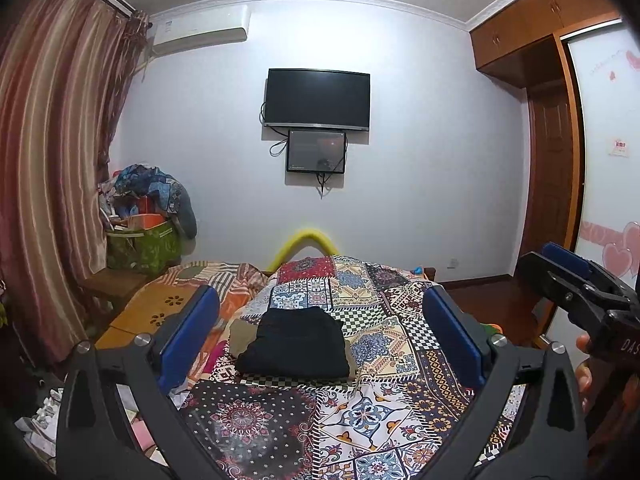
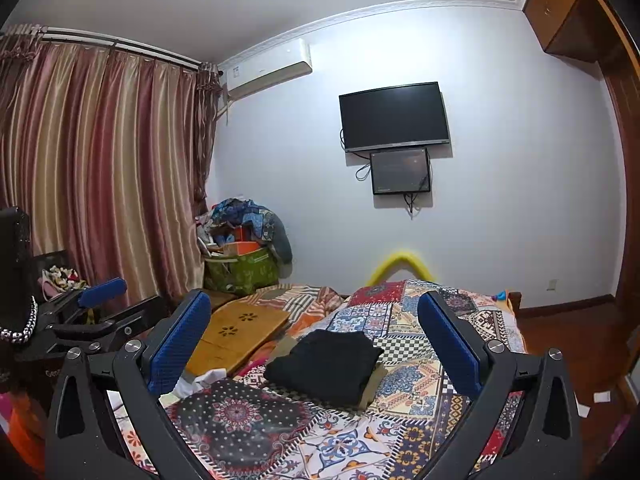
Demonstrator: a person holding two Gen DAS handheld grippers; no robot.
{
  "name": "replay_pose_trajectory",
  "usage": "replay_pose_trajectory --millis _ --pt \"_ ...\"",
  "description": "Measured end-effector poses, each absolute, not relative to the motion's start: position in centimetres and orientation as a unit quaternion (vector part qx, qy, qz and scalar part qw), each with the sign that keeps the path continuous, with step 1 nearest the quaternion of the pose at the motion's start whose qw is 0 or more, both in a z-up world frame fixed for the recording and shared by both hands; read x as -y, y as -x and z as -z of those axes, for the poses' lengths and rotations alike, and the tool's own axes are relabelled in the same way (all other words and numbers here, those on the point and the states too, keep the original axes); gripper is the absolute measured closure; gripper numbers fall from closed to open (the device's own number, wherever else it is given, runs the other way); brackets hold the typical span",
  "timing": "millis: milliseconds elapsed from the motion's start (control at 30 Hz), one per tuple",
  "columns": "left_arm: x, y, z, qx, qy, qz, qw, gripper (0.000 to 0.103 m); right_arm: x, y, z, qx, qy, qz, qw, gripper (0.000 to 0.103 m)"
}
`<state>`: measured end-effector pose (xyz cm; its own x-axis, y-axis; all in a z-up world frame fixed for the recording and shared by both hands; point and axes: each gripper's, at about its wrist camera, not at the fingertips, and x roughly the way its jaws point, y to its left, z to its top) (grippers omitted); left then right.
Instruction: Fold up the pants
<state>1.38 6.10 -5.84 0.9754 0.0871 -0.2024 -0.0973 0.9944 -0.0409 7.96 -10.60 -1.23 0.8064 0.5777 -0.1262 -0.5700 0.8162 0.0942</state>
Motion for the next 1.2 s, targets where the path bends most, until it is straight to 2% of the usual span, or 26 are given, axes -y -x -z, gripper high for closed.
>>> replay_pose_trajectory --millis 1200 --pt "-5.31 -1.89 6.11 -0.11 0.026 -0.037 0.993 0.0 10.87 -7.75 1.22 -0.08 -0.022 -0.29 0.953 0.0"
